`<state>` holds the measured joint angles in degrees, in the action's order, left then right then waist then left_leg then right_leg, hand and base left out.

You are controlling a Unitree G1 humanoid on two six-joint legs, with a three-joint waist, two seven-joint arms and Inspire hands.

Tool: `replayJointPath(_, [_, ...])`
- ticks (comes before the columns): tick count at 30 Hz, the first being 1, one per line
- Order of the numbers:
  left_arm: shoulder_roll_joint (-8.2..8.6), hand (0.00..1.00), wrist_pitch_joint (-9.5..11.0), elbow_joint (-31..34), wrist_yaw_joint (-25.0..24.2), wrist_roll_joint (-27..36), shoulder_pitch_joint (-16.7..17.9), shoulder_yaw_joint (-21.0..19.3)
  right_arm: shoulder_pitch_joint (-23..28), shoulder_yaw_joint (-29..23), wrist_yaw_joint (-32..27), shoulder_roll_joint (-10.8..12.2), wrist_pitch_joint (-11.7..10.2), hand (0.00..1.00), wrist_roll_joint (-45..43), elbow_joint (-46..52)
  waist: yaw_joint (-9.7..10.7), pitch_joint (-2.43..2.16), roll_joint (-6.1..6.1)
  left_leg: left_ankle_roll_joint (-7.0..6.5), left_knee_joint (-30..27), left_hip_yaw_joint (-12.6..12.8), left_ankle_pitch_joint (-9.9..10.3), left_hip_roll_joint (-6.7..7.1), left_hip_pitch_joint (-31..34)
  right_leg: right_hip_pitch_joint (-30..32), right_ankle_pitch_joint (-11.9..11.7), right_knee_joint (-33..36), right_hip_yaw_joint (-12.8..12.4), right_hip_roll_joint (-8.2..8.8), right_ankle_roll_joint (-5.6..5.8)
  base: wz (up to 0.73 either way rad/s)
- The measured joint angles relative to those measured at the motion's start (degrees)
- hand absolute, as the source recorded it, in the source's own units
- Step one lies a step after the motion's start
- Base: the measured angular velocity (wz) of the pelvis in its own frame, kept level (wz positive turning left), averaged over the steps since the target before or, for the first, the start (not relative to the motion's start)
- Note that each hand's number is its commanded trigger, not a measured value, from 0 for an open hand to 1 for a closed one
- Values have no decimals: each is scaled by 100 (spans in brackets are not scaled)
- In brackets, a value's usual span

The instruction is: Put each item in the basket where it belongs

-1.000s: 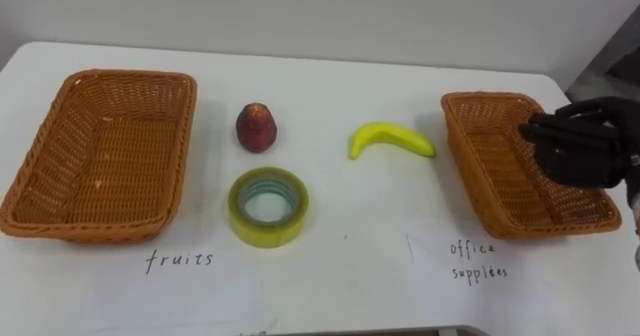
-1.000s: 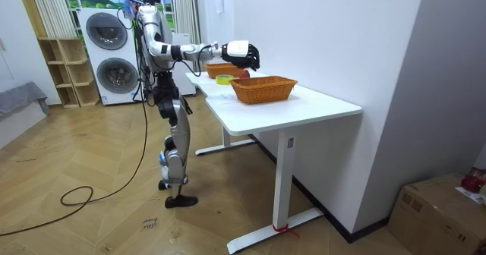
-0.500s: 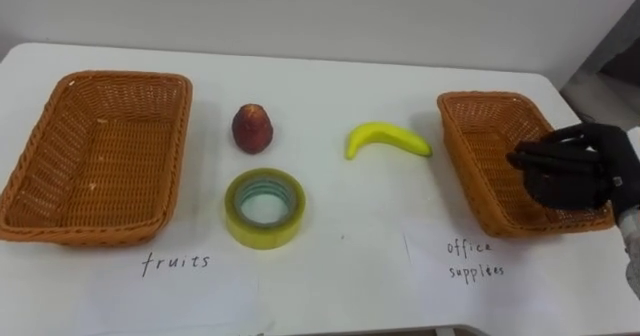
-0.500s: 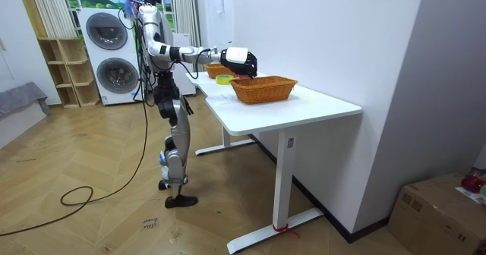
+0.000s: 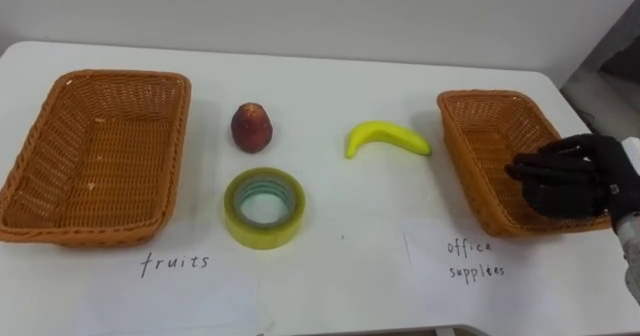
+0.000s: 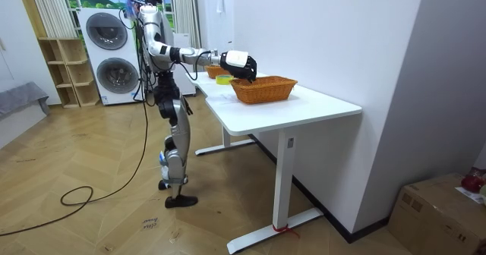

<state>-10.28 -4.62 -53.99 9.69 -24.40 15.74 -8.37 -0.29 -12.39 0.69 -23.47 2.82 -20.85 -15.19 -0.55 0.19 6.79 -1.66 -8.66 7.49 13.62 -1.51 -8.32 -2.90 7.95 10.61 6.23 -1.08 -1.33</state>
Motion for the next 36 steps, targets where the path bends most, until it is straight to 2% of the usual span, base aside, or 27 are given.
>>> replayJointPath(10, [0, 0, -1, 0, 0, 6, -49, -2, -2, 0, -1, 0, 0, 0, 10, 20, -3, -21, 74, 0, -1, 9, 0, -3, 3, 5, 0, 0, -12, -2, 0, 0])
replayJointPath(21, [9, 0, -11, -29, -3, 9, -53, 1, 3, 0, -1, 0, 0, 0, -130, 19, 2, -28, -10, 0, -2, 9, 0, -6, 2, 2, 0, 7, -3, 2, 0, 0])
replayJointPath(28, [9, 0, -11, -38, -3, 4, -52, 0, 3, 0, -1, 1, 0, 0, -199, 20, -1, -47, 30, 0, -1, 9, 0, -2, -5, -6, 0, 7, -1, 2, 0, 0])
replayJointPath(36, [10, 0, -11, -37, -3, 4, -58, 0, 3, 0, -2, 1, 0, 0, -198, 22, -3, -34, 24, 0, 6, 9, 0, -4, -1, 2, 0, 6, 0, -1, 0, 0])
